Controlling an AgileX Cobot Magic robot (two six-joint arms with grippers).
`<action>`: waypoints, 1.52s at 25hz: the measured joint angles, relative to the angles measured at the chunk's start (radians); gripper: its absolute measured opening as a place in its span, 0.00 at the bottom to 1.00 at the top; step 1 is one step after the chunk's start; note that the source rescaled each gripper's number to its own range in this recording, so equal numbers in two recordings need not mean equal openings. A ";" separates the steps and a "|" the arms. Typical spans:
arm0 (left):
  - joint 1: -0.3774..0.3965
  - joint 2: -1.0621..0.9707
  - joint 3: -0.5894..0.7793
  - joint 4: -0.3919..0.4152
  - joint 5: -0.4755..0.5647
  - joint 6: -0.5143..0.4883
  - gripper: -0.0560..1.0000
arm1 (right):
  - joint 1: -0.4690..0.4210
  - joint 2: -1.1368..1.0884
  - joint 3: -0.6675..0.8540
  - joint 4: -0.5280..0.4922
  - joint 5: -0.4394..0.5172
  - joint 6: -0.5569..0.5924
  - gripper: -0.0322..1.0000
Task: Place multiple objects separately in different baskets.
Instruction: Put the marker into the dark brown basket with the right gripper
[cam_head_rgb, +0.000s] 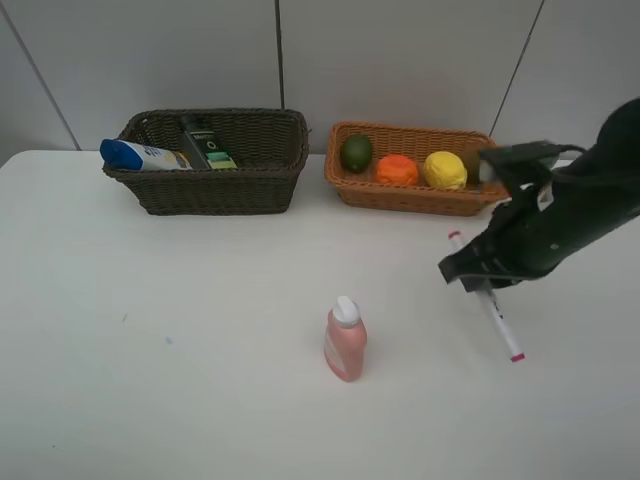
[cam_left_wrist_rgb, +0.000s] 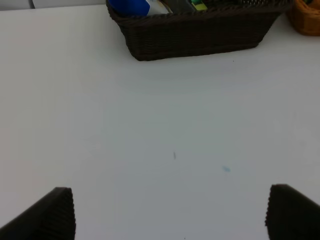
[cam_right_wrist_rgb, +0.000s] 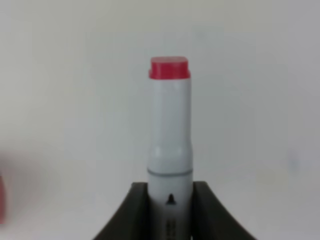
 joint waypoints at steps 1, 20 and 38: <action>0.000 0.000 0.000 0.000 0.000 0.000 1.00 | 0.008 -0.034 -0.024 0.017 -0.051 0.000 0.04; 0.000 0.000 0.000 0.000 0.000 0.000 1.00 | 0.182 0.541 -0.493 -0.070 -1.296 0.002 0.04; 0.000 0.000 0.000 0.000 0.000 0.000 1.00 | 0.182 0.949 -1.020 -0.106 -1.013 0.282 0.87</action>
